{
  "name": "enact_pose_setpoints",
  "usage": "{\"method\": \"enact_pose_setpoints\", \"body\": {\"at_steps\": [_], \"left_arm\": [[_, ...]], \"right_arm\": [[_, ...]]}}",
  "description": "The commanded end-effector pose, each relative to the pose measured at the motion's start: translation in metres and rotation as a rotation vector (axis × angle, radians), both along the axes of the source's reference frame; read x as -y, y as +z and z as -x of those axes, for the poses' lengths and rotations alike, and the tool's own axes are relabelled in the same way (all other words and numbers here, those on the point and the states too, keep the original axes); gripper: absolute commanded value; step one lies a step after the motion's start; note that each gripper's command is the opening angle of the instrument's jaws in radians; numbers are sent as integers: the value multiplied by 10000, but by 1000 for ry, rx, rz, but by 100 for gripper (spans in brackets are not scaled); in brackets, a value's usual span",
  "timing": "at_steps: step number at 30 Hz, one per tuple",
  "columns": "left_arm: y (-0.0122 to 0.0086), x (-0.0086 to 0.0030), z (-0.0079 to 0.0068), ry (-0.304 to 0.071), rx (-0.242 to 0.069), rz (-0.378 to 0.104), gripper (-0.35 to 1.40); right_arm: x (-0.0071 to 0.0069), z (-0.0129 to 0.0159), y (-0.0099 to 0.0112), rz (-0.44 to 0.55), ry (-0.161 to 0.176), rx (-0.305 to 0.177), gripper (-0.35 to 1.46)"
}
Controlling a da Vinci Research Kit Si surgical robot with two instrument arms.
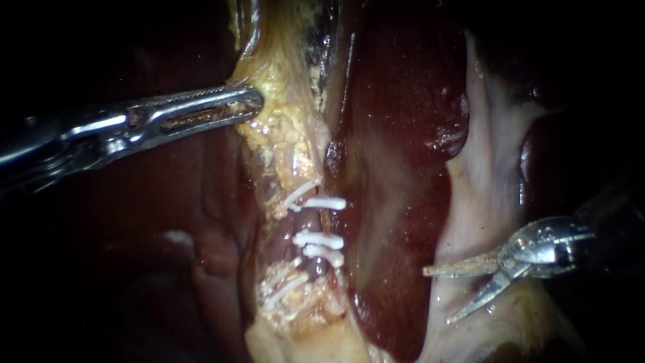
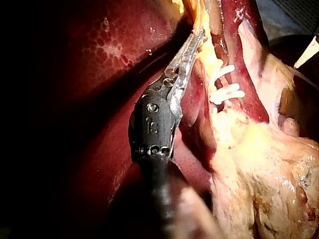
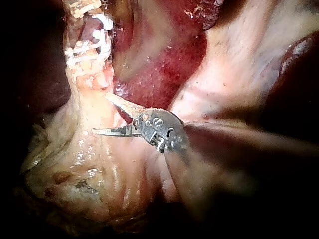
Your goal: Go to the cutting position right tube
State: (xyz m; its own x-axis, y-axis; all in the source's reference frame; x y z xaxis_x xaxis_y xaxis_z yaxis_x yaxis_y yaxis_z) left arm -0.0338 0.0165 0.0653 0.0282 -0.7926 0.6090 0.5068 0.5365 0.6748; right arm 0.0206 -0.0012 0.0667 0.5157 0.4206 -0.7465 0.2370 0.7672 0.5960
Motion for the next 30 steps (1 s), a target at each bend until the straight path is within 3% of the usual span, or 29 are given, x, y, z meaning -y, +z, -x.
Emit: {"method": "enact_pose_setpoints", "body": {"at_steps": [1, 5, 8, 14, 17, 25, 30], "left_arm": [[-1, 0, 0, 0, 0, 0, -35], [-10, -6, -8, -6, -5, -5, -35], [-21, -16, -26, -15, -13, -11, -35], [-49, -24, -61, -53, -6, -12, -35], [-59, -24, -70, -56, -2, -6, -35], [-74, -17, -73, -63, -1, -6, -35], [-78, -16, -73, -66, 0, -5, -35]], "right_arm": [[0, 0, 0, -1, 0, 0, 142], [1, -5, 1, -3, -3, 0, 142], [4, -13, 3, -20, -1, 6, 142], [-3, -46, 18, -134, 49, 72, 140], [-13, -69, 31, -172, 76, 99, 140], [-35, -104, 66, -181, 114, 125, 140], [-40, -114, 79, -186, 121, 131, 140]]}}
